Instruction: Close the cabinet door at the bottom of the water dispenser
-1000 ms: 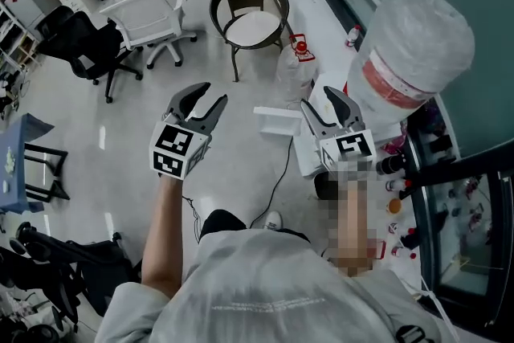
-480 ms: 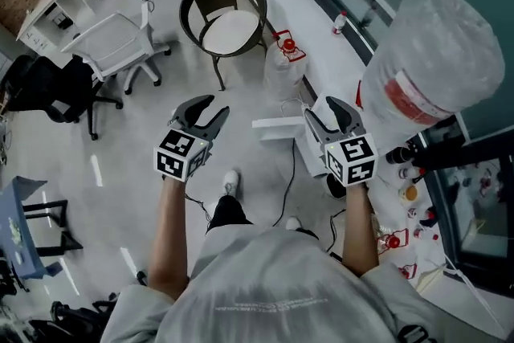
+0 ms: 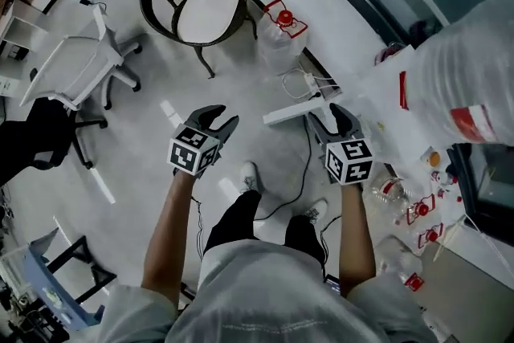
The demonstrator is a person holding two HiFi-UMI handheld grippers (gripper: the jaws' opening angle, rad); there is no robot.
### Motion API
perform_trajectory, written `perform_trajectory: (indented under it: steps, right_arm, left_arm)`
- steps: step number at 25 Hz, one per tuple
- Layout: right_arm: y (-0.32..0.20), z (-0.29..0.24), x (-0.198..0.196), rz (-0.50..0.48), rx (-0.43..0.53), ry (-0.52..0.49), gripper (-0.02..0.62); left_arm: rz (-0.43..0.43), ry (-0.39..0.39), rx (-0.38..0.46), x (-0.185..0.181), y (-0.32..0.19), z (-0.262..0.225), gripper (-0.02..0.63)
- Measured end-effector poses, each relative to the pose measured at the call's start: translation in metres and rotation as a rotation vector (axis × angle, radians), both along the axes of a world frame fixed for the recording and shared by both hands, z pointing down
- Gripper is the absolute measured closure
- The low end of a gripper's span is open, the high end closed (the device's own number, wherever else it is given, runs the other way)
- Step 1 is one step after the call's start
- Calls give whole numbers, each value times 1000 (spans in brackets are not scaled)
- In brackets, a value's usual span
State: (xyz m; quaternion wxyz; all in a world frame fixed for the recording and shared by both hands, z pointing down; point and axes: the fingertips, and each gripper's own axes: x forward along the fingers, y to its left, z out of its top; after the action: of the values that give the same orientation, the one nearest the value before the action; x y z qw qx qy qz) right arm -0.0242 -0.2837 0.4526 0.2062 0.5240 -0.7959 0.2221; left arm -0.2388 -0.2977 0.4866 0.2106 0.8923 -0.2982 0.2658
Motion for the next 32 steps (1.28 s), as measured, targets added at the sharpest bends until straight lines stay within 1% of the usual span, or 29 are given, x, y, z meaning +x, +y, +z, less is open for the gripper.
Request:
perform_trajectory:
  steps: [3,5,8,11,14,17,19,21,23,25,27,29,32]
  right_arm:
    - [-3,53,-12,39,-59,-4,324]
    - [-6,89,-16,57,-100,0,322]
    - [-16,145,-17,85,-143,-11,322]
    - [-9,200,-16,94,-198,-5,322]
    - [1,253,-10,103,-261,-7,322]
    - [3,299,-9,109,-321,-27,322]
    - [2,325,-14,109,-353,-51,322]
    - [3,347,-17,119,-379,-63,322]
    - [5,365,-18,158,-397,-80,322]
    - [10,380,-22,193,-416,-112,321]
    - [19,392,-30,186,-442,-132,319]
    - [27,401,-33,157,-460,-120,319]
    - [39,406,-26,145,-474,-85,319]
  left_arm:
    - [89,10,-69,11,-9,55,420]
    - [123,24,-107,16,-18,92,420]
    - [119,66,-164,22,-39,153,431]
    - [98,88,-239,28,-46,223,437]
    - [120,106,-315,48,-44,291,437]
    - [147,127,-382,70,-39,342,437]
    - [172,126,-416,80,-36,369,437]
    - [217,119,-452,90,-29,392,437]
    - [264,107,-488,101,-23,412,433]
    - [284,85,-496,106,-22,427,430]
    - [295,57,-501,107,-21,439,430]
    - [316,35,-513,109,-17,449,430]
    - [348,42,-519,115,-10,452,430]
